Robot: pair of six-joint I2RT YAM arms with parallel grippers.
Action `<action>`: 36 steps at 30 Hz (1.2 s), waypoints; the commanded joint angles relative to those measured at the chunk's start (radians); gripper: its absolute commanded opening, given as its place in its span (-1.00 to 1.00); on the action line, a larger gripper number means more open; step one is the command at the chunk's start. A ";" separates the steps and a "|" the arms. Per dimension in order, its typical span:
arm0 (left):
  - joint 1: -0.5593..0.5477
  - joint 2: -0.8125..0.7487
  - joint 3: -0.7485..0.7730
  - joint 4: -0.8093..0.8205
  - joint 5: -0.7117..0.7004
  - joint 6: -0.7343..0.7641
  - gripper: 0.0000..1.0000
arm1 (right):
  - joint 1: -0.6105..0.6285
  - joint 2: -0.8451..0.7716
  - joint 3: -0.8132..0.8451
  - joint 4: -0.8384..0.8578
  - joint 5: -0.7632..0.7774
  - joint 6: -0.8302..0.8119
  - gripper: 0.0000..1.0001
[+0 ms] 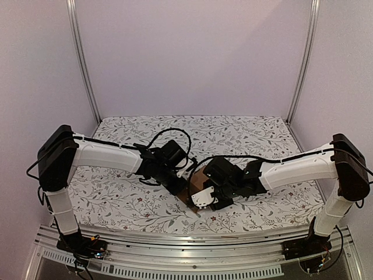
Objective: Fold the paper box
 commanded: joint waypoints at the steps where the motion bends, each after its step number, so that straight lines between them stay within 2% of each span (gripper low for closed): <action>1: 0.006 0.009 -0.004 0.022 0.023 0.003 -1.00 | 0.001 0.078 -0.028 -0.130 -0.052 0.014 0.03; 21: 0.018 0.017 0.066 -0.067 0.021 0.008 -1.00 | 0.002 0.130 0.008 -0.135 -0.010 0.054 -0.22; 36: 0.041 0.048 0.149 -0.156 0.037 0.008 -1.00 | 0.001 0.128 0.003 -0.142 -0.028 0.044 -0.17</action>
